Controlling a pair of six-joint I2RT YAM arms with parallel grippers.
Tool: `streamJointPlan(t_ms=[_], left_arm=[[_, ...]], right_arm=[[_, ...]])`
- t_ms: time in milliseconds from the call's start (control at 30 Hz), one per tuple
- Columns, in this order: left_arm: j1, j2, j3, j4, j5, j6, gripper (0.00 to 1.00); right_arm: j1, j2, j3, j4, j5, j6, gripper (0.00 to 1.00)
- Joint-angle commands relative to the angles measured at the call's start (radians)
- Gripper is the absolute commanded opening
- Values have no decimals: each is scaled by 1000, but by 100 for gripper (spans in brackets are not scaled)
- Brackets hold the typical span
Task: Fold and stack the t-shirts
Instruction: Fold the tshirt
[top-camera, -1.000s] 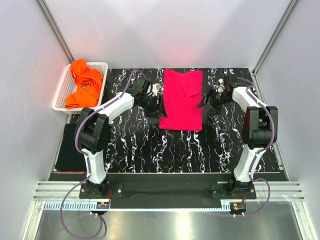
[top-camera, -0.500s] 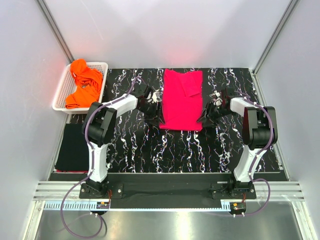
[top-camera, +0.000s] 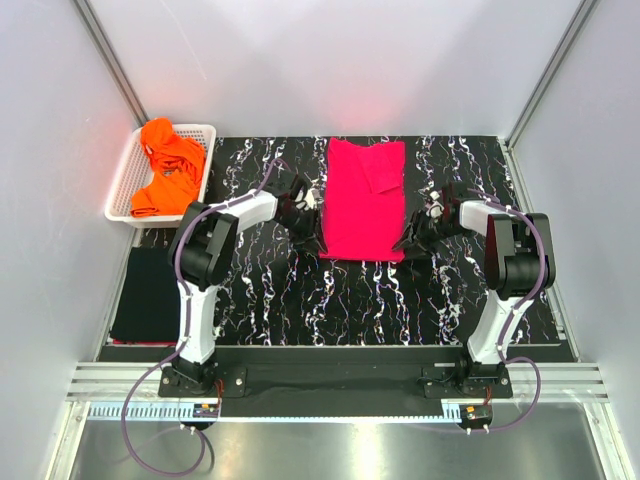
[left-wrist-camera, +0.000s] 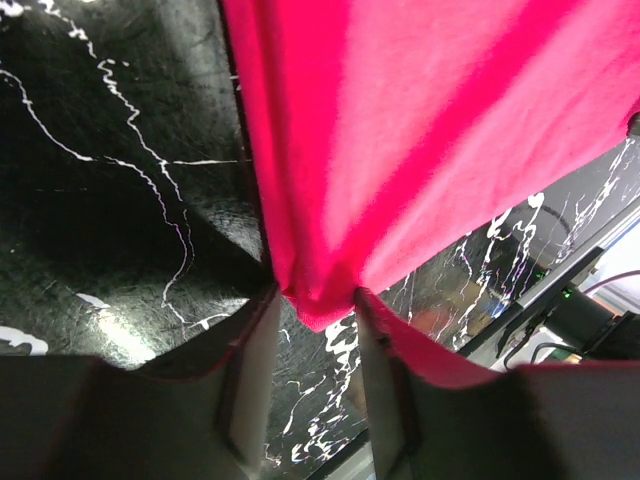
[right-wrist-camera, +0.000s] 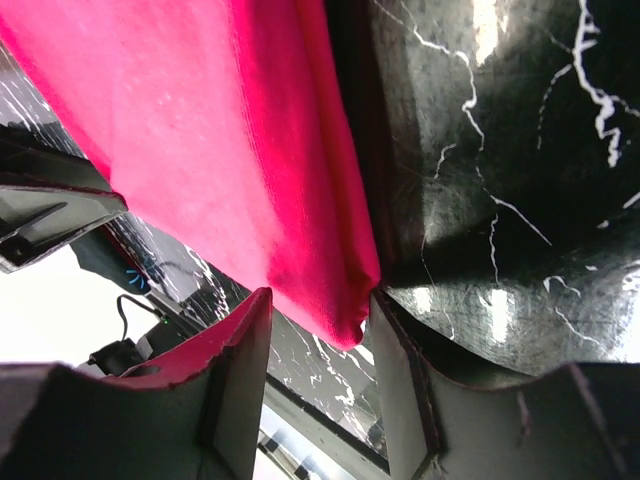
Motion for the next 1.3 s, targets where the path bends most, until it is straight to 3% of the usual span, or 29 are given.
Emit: streamJointPlan(t_ms=[0,100,233,267,300,367,667,900,933,967,1100,1167,1267], left_arm=[[5,8,24,10,31,-10,36],[5,12,23,10,30,-19,32],[5,21,23,10,27,-35,17],[5,23,23,8,27,-38,11],[7,23,17,8,28,-42,0],[7,15,4,4,30,-58,0],[-16,-38,-109,7,54,-75,0],[-55,-178,-302,59,37,-93,0],[-68,-192,-322,68,39,-95,0],[-71,-207,-342,82,37,-95,13],[-76,-305,-393,96,8,-69,48],[-75,-350,-386,96,-15,-56,57],[-76,-321,-320,94,-21,-42,61]], right_arm=[[-4,0,-10,44,-35,13,50],[-3,-5,-23,46,-36,16,48],[-1,-3,-29,44,-44,38,31],[-3,-7,-29,20,-36,41,16],[-3,-17,-29,3,-24,45,10],[-3,-36,-36,-41,0,59,0],[-3,-60,-81,-196,97,10,0],[-1,-163,-179,-233,134,33,0],[-1,-169,-188,-235,136,36,7],[-3,-181,-196,-237,139,38,14],[-1,-279,-190,-252,152,32,36],[-1,-298,-171,-247,157,10,47],[-4,-251,-90,-243,168,-39,50]])
